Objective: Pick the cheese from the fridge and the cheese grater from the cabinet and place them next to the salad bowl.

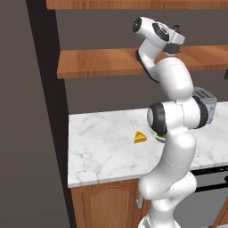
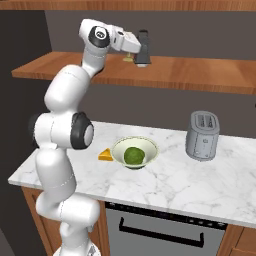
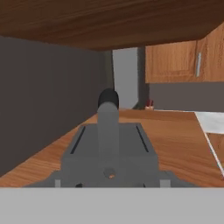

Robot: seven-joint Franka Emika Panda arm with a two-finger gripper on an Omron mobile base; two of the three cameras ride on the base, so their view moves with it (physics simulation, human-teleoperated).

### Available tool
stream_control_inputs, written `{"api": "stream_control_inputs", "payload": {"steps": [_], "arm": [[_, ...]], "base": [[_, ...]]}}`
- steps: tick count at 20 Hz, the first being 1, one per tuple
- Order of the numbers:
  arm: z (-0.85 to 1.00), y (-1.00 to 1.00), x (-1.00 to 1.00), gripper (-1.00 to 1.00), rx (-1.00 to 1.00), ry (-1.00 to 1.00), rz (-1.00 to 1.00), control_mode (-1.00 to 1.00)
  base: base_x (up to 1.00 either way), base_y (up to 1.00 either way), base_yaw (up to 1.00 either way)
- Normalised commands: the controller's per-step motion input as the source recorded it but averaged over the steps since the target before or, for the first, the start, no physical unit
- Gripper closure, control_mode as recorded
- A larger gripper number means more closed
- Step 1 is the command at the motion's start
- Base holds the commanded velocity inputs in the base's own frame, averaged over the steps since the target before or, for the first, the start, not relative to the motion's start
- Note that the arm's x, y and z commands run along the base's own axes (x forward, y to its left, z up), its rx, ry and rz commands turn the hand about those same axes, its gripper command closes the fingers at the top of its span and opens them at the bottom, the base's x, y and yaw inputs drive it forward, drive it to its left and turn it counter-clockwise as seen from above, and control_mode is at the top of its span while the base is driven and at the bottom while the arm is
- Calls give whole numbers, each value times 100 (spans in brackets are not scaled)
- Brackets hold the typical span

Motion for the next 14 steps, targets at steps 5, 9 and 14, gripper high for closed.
{"api": "stream_control_inputs", "payload": {"steps": [5, 9, 14], "arm": [[0, -9, -28, 100, -14, -4, 0, -100], [4, -18, -48, 100, -9, 0, -1, -100], [24, -6, -71, 100, 5, 0, -11, -100]], "base": [[0, 0, 0], [0, 0, 0], [0, 0, 0]]}}
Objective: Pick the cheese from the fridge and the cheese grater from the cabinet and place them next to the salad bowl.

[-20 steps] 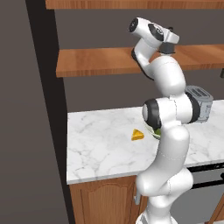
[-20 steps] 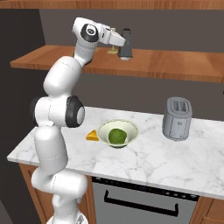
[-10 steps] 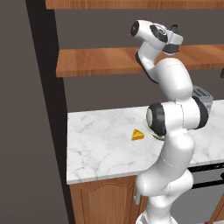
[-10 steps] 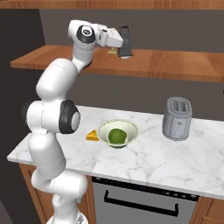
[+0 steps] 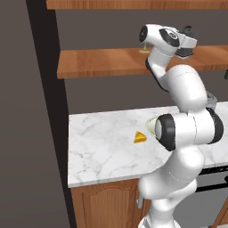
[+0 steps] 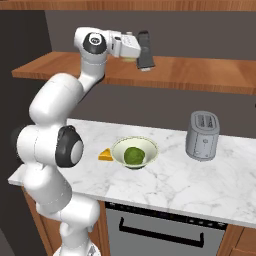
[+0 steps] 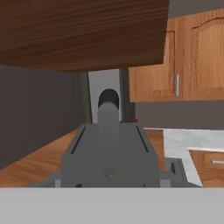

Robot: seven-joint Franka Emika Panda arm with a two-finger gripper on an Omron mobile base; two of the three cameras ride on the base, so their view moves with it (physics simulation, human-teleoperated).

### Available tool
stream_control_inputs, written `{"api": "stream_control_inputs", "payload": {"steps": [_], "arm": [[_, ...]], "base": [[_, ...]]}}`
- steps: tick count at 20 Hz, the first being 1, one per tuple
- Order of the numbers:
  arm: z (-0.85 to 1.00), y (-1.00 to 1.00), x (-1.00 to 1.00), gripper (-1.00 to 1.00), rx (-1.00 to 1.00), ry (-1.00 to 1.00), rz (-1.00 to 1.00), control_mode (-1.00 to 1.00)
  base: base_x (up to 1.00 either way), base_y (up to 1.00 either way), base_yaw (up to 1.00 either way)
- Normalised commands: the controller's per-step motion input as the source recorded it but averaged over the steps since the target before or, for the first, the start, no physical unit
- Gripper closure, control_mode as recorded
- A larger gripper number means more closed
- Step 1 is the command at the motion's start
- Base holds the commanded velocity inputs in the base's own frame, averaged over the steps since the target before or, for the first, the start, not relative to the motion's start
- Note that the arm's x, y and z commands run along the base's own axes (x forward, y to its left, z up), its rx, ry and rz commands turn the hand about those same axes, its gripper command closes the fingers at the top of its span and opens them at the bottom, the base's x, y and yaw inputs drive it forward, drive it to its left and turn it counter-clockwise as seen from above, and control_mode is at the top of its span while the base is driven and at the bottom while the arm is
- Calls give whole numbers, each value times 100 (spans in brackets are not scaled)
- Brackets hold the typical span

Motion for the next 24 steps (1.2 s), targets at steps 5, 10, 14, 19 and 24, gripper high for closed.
{"api": "stream_control_inputs", "payload": {"steps": [5, 10, 14, 19, 24], "arm": [[9, -1, -96, 100, 7, 0, -24, -100], [2, -10, -100, 100, 0, 2, -13, -100], [0, -22, -95, 100, 0, 7, 5, -100], [-9, -9, -100, 100, -2, 1, 33, -100], [-21, -28, -100, 100, -3, -2, 56, -100]], "base": [[0, 0, 0], [0, 0, 0], [0, 0, 0], [0, 0, 0], [0, 0, 0]]}}
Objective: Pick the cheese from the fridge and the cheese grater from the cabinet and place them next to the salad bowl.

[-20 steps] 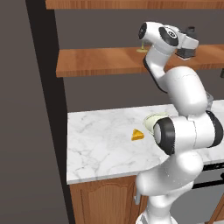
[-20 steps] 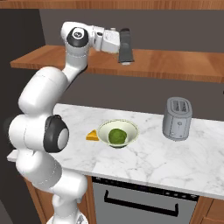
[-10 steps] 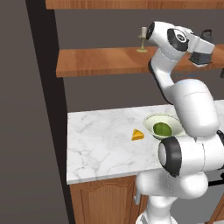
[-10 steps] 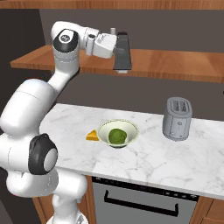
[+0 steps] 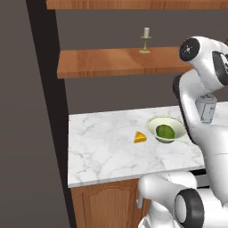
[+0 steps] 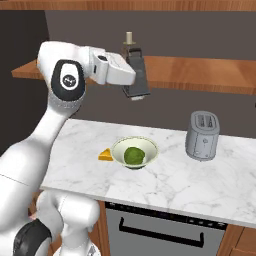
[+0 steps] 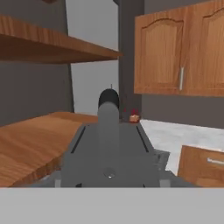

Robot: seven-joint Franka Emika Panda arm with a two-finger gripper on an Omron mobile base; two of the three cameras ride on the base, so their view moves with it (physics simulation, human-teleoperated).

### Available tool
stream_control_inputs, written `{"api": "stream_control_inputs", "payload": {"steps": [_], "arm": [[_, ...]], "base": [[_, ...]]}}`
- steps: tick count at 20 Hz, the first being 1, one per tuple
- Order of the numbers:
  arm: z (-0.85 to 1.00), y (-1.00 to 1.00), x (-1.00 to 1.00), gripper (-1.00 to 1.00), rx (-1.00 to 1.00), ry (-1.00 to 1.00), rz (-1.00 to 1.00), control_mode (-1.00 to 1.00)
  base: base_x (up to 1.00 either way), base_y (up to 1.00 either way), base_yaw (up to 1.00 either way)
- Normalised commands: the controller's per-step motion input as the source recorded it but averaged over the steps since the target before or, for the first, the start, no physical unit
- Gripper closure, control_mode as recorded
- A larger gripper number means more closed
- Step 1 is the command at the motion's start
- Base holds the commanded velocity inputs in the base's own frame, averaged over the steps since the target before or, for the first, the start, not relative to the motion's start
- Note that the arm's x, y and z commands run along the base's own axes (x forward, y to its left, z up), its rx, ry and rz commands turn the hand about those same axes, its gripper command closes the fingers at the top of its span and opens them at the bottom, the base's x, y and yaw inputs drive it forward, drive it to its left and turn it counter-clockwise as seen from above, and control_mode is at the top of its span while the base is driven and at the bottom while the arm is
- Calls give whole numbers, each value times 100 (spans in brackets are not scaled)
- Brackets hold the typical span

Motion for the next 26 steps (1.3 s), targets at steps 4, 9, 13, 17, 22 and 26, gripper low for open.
{"api": "stream_control_inputs", "payload": {"steps": [4, 9, 13, 17, 22, 26], "arm": [[-43, -52, -95, 100, 0, -6, 69, -100], [-53, -79, -72, 100, 0, -9, 69, -100], [-53, -72, -23, 100, -6, 0, 60, -100], [-76, -73, 0, 100, -3, 0, 69, -100], [-81, -32, -2, 100, -7, 0, 56, -100], [-63, 0, 0, 100, -3, 8, 34, -100]], "base": [[0, 0, 0], [0, 0, 0], [0, 0, 0], [0, 0, 0], [0, 0, 0], [0, 0, 0]]}}
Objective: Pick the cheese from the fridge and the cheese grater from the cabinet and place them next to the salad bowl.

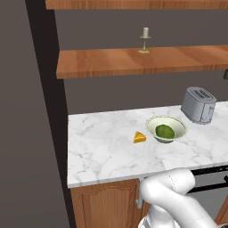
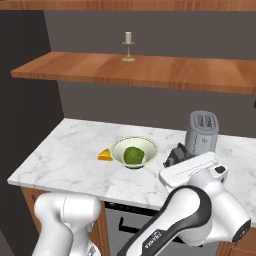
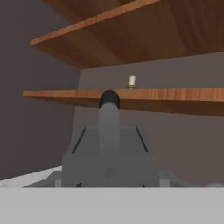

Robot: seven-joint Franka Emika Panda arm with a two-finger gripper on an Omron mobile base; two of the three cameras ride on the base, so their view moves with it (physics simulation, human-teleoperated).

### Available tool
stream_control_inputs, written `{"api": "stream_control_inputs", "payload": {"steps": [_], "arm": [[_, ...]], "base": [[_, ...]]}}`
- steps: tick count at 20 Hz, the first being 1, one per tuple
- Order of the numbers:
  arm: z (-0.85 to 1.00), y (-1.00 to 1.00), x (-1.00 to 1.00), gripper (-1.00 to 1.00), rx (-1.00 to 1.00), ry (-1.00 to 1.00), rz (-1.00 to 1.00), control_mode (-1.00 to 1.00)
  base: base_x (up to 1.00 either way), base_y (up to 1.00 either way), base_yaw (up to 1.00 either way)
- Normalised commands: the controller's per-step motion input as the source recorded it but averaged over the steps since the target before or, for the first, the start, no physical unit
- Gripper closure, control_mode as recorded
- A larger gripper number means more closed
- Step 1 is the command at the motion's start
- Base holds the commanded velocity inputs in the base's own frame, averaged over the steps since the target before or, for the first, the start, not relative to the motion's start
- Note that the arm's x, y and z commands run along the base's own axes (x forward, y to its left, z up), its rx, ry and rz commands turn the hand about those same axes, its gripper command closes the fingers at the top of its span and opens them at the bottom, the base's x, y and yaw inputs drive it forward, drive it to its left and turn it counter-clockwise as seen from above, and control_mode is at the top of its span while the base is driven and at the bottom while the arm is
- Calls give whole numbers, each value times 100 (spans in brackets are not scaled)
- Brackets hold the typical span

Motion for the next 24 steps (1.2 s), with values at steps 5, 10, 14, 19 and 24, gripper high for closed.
{"api": "stream_control_inputs", "payload": {"steps": [5, 10, 14, 19, 24], "arm": [[-26, -1, 2, 100, 2, 4, 9, -100], [-54, 0, 20, 100, 0, 17, 7, -100], [-57, 0, 34, 100, 0, 13, 4, -100], [-51, 0, 22, 100, 0, 0, 1, -100], [-57, 0, 25, 100, 0, 0, 0, -100]], "base": [[0, 0, 0], [0, 0, 0], [0, 0, 0], [0, 0, 0], [0, 0, 0]]}}
